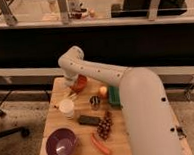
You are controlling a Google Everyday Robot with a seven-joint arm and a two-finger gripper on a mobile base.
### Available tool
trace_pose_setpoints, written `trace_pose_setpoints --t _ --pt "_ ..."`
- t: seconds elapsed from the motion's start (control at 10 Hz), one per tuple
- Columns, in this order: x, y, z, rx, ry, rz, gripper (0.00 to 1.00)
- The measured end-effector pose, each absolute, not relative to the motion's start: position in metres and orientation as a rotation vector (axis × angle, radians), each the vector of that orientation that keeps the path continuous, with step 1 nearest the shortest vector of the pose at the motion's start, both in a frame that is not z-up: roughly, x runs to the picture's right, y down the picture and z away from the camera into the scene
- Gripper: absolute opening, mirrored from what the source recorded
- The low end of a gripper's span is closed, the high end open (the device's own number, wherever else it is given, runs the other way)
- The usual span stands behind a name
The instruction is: Place towel in red bowl
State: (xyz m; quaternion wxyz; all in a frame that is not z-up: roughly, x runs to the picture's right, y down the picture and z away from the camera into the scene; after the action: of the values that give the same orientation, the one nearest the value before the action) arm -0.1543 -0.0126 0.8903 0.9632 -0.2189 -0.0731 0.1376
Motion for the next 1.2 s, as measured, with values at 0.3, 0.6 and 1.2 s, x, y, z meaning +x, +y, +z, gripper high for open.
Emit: trace_pose_setpoints --t 0.3,0.6,1.2 --pt "-0.150 -0.020 0.899 -0.424 -0.137 0.286 0.16" --pt "-0.141 -0.027 0.905 -0.410 -0.123 0.300 0.16" --pt "-0.125 -0.016 0.925 -0.421 -0.090 0.313 0.16"
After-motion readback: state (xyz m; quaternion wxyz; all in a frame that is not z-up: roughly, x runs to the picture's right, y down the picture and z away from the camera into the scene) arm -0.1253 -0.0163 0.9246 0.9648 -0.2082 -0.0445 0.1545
